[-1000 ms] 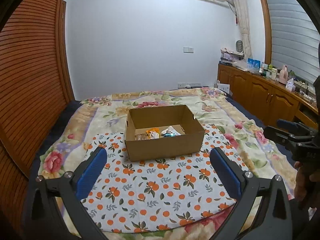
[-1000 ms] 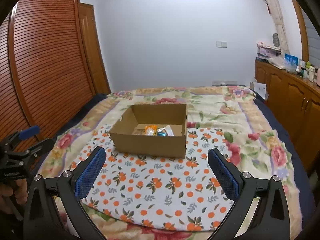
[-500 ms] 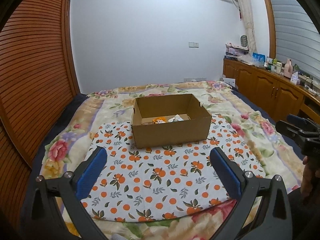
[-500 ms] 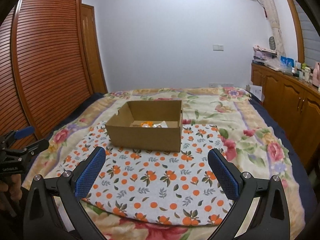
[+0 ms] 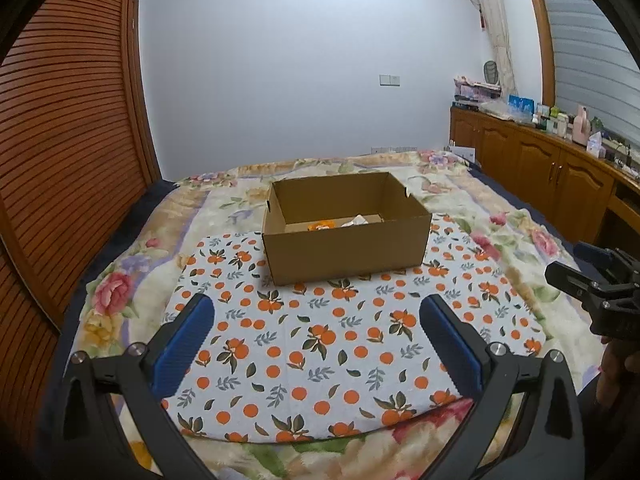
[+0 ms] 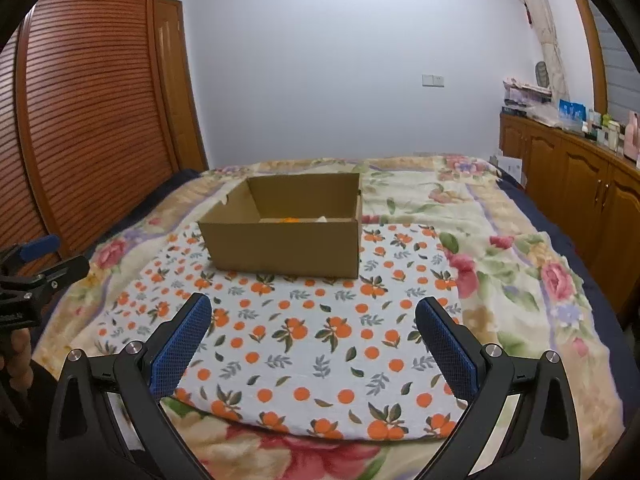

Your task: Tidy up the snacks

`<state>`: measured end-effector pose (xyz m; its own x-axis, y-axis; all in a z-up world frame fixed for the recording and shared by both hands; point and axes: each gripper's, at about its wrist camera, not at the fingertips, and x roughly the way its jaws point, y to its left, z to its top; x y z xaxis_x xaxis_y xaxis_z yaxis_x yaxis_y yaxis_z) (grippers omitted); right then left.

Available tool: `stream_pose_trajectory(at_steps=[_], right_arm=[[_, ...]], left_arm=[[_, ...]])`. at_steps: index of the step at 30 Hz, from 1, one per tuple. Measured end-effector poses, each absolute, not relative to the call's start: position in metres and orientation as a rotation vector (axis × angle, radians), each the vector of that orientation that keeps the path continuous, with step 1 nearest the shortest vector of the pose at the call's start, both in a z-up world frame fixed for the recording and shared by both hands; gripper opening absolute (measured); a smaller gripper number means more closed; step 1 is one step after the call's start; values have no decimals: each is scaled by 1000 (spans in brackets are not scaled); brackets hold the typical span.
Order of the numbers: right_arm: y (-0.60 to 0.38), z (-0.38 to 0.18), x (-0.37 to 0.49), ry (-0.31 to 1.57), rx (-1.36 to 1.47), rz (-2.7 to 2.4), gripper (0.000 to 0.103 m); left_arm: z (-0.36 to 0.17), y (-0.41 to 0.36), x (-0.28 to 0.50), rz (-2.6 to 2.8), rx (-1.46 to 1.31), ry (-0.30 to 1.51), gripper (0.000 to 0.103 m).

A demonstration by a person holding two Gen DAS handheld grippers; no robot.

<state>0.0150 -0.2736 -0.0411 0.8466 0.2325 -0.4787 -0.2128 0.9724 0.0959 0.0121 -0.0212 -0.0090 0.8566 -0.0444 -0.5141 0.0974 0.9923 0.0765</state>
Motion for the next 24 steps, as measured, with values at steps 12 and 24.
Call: stream_pose_trajectory(at_steps=[12,24], right_arm=[[-286,-63,18,538,61,200,103],[-289,-64,19,536,67,196,103]], left_arm=[[-22,-18,13,-61,97,552,103],[-22,-17,11,-54,101,545,103]])
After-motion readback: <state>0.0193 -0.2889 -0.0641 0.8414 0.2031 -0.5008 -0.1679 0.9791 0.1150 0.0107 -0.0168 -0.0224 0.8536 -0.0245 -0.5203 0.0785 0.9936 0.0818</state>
